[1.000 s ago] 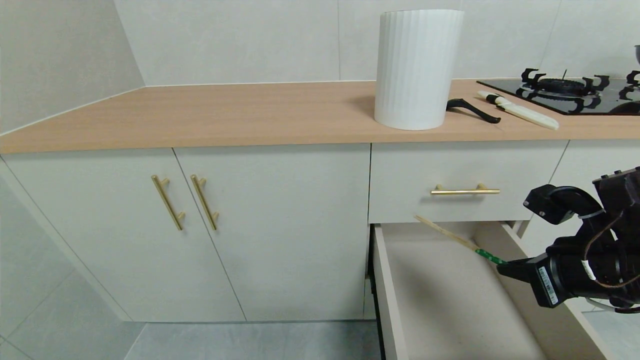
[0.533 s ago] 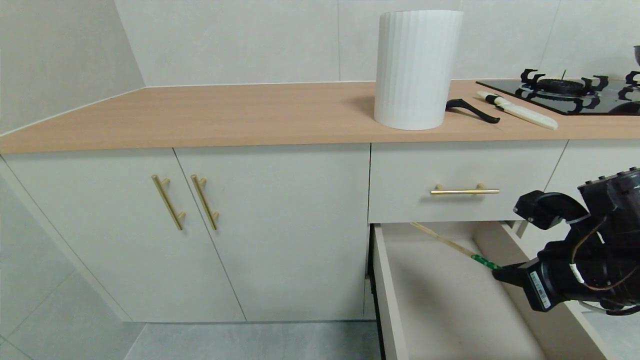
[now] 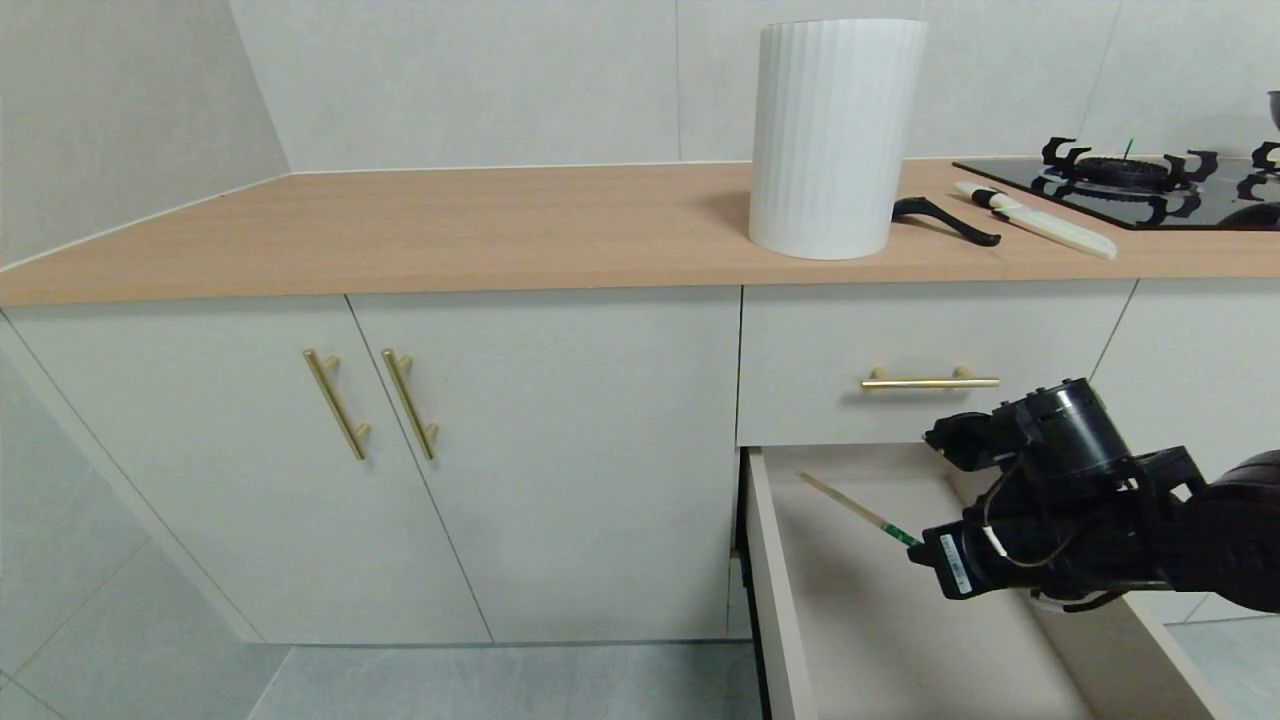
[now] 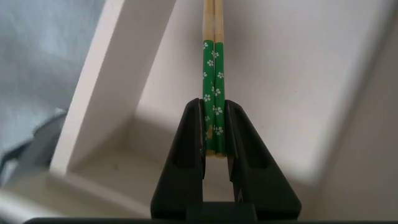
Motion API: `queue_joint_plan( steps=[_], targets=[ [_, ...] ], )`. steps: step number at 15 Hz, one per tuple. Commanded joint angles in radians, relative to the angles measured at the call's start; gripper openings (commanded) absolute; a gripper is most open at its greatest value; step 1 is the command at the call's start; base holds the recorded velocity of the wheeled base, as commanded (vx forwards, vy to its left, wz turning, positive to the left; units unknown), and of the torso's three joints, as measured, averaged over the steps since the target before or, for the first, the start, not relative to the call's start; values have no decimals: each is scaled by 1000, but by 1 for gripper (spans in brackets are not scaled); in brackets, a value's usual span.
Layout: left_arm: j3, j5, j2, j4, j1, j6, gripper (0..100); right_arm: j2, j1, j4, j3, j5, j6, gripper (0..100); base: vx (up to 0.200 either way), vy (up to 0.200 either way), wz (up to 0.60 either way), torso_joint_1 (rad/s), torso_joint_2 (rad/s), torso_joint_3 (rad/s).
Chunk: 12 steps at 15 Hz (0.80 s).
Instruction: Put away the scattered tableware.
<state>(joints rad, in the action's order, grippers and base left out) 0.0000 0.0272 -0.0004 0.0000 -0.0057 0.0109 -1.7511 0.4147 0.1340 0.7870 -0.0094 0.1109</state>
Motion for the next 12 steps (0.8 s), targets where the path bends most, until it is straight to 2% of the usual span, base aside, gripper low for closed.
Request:
queue_joint_plan(
  steps=[1, 5, 8, 12],
  targets=[
    [0, 0, 0, 0, 0, 0, 100, -134, 16, 41, 26, -24, 58, 0, 0, 0, 0, 0, 0, 0],
    [0, 0, 0, 0, 0, 0, 100, -283, 64, 131, 75, -119, 191, 0, 0, 0, 0, 0, 0, 0],
    [0, 0, 0, 0, 0, 0, 100, -321, 75, 133, 109, -119, 263, 0, 0, 0, 0, 0, 0, 0],
    [-2, 0, 0, 0, 0, 0, 100, -361, 82, 159, 120, -123, 276, 0, 0, 0, 0, 0, 0, 0]
  ],
)
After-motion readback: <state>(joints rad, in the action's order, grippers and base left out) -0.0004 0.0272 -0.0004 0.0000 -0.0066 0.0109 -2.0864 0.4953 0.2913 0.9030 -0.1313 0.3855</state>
